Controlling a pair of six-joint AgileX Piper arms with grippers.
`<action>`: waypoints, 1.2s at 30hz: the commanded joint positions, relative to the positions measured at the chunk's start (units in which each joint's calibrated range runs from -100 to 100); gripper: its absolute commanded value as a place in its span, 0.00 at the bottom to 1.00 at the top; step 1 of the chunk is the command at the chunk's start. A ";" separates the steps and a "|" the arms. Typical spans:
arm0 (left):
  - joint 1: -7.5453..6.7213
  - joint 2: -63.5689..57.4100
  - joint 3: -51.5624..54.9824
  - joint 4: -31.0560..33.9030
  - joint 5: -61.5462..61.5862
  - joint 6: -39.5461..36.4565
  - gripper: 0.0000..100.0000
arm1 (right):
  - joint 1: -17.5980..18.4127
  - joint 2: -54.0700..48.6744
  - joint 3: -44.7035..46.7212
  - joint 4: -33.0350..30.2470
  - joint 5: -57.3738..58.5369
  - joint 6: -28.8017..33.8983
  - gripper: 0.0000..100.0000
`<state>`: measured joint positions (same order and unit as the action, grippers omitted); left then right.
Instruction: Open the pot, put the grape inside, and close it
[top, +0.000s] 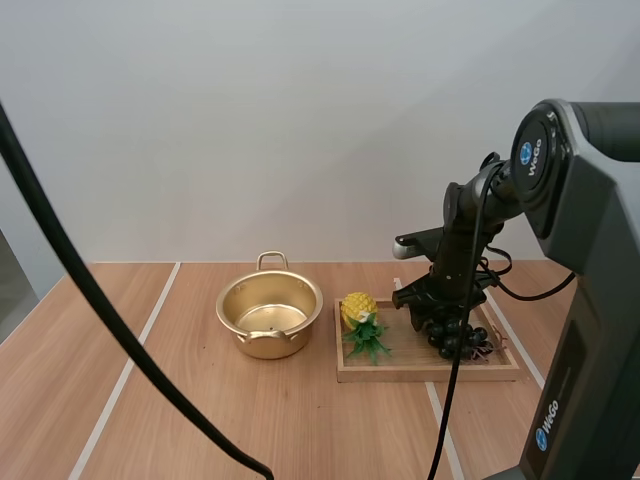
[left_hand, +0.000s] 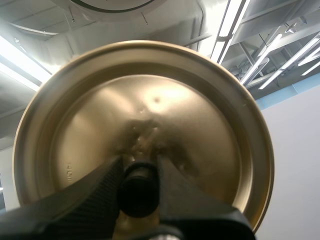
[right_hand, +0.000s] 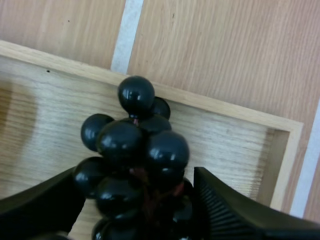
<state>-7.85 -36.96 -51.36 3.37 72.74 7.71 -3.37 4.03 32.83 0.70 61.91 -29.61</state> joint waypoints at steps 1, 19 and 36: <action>-0.10 0.11 -0.26 0.69 -1.87 -0.15 0.00 | -0.21 -0.15 0.58 -0.70 -1.38 -0.58 1.00; -0.10 0.11 -0.26 0.69 -1.87 0.80 0.00 | -0.21 -0.29 0.73 -1.88 -3.20 -0.58 0.00; -0.10 -0.01 -0.41 0.69 -6.64 0.97 0.00 | 0.57 -24.54 -7.59 2.27 4.51 -2.59 0.00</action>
<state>-7.85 -36.96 -51.47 3.37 69.69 8.54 -3.18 -17.21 27.17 1.23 63.86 -30.56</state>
